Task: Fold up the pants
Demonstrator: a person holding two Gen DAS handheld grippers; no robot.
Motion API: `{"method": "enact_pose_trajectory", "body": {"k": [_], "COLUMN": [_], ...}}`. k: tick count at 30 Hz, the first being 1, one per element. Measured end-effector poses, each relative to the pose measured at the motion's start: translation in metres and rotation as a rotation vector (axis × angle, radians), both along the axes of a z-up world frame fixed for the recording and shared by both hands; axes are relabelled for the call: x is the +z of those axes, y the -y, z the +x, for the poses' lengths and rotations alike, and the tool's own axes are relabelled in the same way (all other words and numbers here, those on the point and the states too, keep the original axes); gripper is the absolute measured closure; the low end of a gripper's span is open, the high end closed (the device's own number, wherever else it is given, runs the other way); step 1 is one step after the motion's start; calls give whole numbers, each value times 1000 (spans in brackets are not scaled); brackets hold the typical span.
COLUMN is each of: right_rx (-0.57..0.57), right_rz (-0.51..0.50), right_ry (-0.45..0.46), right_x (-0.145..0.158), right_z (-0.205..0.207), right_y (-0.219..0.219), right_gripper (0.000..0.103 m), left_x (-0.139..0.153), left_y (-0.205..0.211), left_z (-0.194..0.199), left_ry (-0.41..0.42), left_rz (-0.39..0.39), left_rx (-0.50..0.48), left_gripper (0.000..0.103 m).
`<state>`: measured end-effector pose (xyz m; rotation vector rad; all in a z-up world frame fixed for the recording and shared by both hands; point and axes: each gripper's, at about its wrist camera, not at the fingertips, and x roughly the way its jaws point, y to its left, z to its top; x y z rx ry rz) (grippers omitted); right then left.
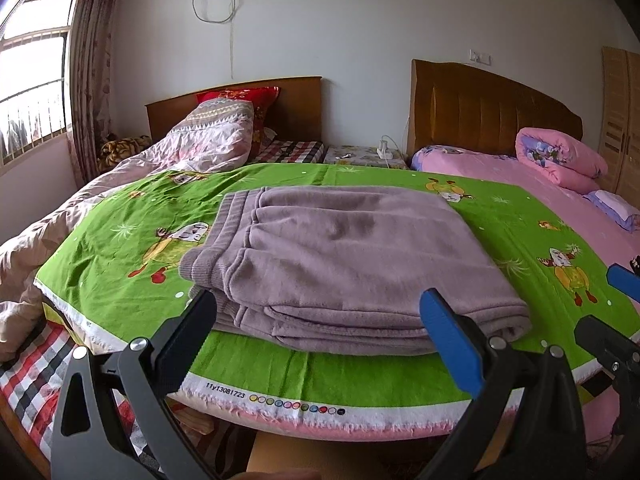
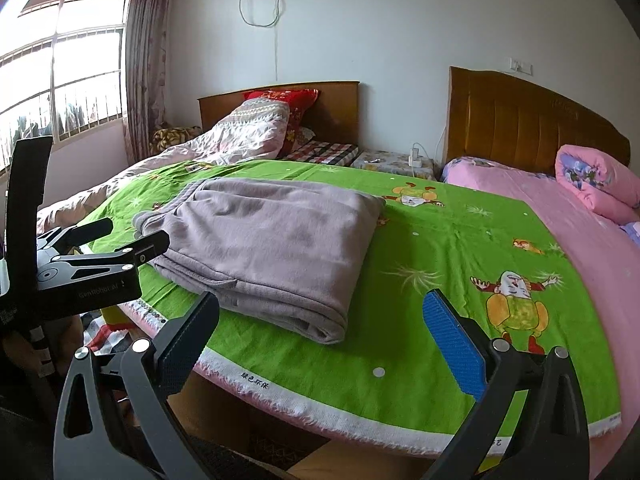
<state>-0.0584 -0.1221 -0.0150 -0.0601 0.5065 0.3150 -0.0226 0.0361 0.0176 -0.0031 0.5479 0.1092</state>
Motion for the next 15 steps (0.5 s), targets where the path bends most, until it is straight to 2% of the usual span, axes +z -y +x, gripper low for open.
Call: {"method": "enact_pose_trajectory", "body": {"k": [15], "right_rx": [1], "right_rz": [1], "right_ry": [-4], "right_x": [-1], "right_z": [0], "right_y": [0], "right_gripper": [4], "left_x": [-2], "left_y": [0], "left_z": [2], "left_ry": [-11], "left_rz": [1], "left_rx": [-8], "left_gripper": [2]}}
